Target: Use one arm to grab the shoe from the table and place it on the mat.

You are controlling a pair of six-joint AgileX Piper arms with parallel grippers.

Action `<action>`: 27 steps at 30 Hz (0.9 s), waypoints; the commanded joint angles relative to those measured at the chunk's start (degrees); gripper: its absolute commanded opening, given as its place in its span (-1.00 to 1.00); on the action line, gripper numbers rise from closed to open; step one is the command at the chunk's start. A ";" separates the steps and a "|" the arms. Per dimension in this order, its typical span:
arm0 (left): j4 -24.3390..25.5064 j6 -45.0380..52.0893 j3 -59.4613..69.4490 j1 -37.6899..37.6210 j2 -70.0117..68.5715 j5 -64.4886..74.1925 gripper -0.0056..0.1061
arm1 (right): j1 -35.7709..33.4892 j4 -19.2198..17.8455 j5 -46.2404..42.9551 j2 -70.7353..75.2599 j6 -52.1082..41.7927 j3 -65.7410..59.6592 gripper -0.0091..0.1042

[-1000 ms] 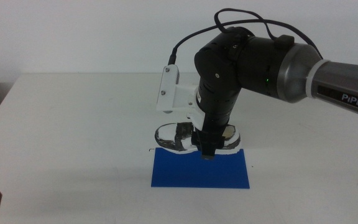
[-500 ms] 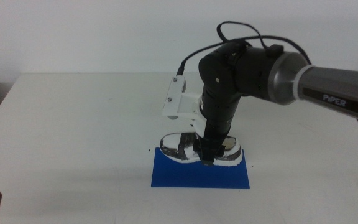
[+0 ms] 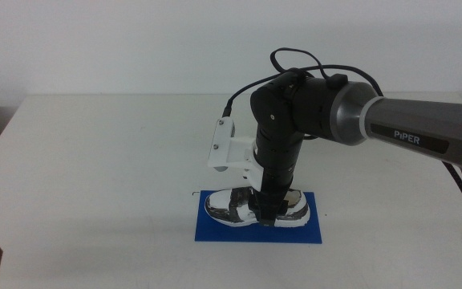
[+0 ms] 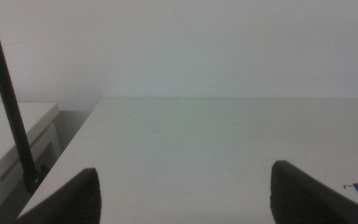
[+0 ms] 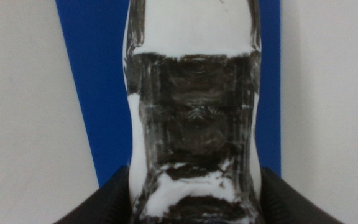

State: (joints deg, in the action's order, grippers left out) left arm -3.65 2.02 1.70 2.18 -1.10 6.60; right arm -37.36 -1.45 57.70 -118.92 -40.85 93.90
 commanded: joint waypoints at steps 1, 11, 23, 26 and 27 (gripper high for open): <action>-0.74 -0.70 0.29 -0.29 -0.40 -4.67 0.78 | 0.59 -0.08 -0.77 3.19 -0.78 1.36 -0.80; -0.74 -0.70 0.29 -0.29 -0.40 -4.67 0.78 | 0.59 1.06 -0.78 5.34 1.50 1.36 0.54; -0.74 -0.70 0.29 -0.29 -0.40 -4.67 0.78 | 6.07 -0.64 -19.81 38.15 25.06 -15.40 0.53; -0.74 -0.70 0.29 -0.29 -0.40 -4.67 0.78 | 7.70 -1.64 -28.59 50.61 28.24 -27.24 0.53; -0.74 -0.70 0.29 -0.29 -0.40 -4.67 0.78 | 8.35 -1.45 -30.89 54.96 29.41 -30.93 0.53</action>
State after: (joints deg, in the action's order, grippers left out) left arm -3.65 2.02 1.70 2.18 -1.10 6.60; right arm -30.19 -2.03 34.79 -72.01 -13.39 66.73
